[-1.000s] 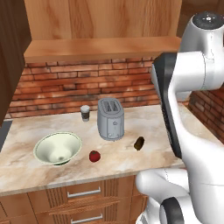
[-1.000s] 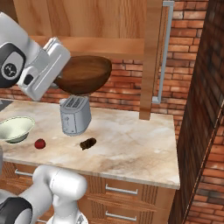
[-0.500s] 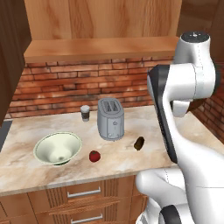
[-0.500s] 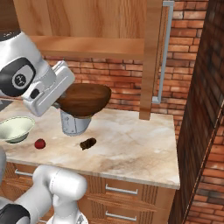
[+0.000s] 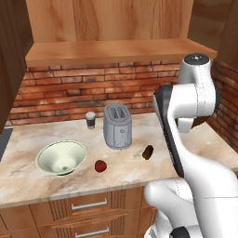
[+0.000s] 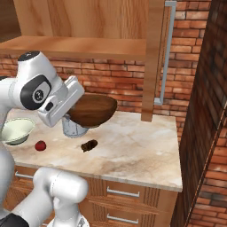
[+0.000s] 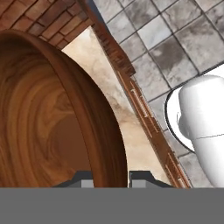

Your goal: Pick both bowls and place them on the counter. Then place the tomato in one bowl and place the sweet potato in the other bowl.

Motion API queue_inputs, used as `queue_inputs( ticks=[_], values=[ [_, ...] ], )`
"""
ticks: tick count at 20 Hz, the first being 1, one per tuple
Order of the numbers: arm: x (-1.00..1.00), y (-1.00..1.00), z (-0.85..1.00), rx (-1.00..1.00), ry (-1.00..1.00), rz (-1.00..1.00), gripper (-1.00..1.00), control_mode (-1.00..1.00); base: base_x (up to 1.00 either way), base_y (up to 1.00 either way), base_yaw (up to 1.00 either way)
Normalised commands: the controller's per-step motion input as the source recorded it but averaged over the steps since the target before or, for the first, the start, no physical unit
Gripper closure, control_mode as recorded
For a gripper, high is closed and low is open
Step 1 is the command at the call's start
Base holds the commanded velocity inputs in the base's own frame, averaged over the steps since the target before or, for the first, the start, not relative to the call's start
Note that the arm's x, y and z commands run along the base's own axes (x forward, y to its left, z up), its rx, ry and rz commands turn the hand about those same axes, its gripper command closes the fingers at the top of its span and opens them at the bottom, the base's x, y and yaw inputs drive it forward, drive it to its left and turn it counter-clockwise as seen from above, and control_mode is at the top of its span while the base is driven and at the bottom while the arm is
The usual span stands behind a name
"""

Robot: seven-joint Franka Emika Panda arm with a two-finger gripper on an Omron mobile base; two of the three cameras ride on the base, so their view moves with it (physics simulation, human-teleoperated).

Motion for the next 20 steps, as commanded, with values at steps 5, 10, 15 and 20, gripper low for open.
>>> queue_inputs(
  ticks=[5, 10, 15, 20],
  values=[
    [0.26, -0.21, -0.43, 0.00, 0.00, 0.00, 1.00, -1.00, 0.00, 0.00, 0.00],
    [0.31, -0.08, -0.49, 0.00, 0.00, 0.00, 1.00, -1.00, 0.00, 0.00, 0.00],
    [0.30, -0.16, -0.53, -0.01, 0.00, 0.00, 1.00, -1.00, 0.00, 0.00, 0.00],
    [0.26, -0.17, -0.54, 0.00, 0.04, 0.00, 1.00, -1.00, 0.00, 0.00, 0.00]
  ],
)
